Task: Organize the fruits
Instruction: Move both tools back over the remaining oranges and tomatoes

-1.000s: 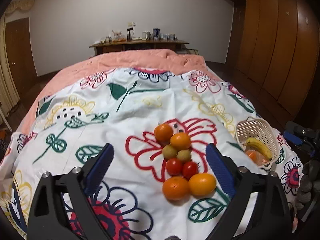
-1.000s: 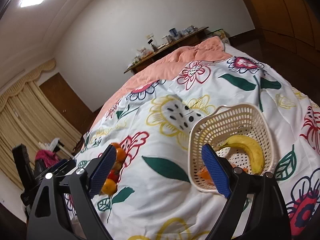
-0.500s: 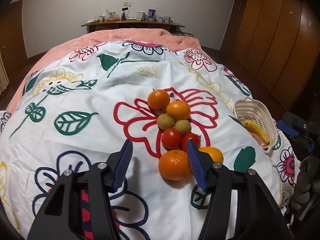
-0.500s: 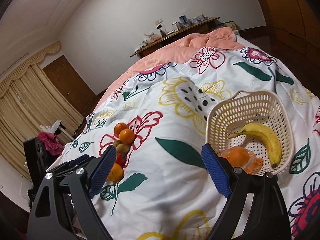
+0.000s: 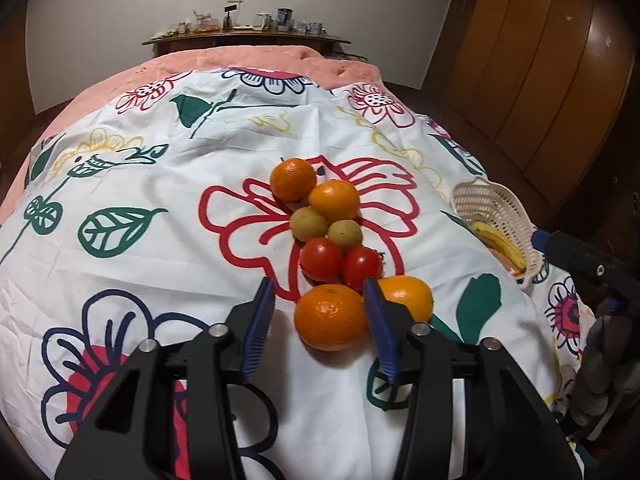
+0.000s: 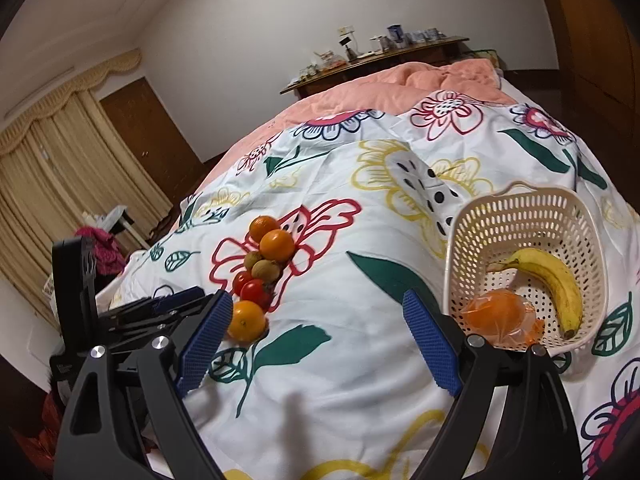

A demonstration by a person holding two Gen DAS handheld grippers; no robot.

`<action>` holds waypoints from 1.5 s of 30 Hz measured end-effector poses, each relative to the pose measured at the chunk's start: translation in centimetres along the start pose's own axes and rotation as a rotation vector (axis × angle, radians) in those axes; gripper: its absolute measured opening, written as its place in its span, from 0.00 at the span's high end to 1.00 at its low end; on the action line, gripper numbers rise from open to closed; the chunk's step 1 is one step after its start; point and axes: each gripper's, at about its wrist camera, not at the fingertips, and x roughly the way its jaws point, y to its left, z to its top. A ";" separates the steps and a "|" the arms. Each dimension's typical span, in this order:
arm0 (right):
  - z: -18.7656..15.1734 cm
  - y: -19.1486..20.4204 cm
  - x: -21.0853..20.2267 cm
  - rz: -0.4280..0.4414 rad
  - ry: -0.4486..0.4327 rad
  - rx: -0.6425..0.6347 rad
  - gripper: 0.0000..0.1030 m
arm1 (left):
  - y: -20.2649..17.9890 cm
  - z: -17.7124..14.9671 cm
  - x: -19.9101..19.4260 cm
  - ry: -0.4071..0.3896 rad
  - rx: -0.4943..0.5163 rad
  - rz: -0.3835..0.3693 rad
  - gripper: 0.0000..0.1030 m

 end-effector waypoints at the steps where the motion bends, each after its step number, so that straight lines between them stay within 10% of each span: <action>1: -0.1 0.3 0.1 0.001 0.004 -0.008 0.16 | 0.0 -0.1 0.0 0.002 0.003 -0.006 0.59; 30: -1.3 4.3 2.7 -0.013 0.084 -0.110 0.16 | 0.8 -1.9 -0.3 0.045 -0.009 -0.092 0.54; 45: -1.5 6.8 3.9 -0.080 0.118 -0.230 0.21 | 2.9 -1.4 -3.9 -0.085 -0.037 -0.049 0.68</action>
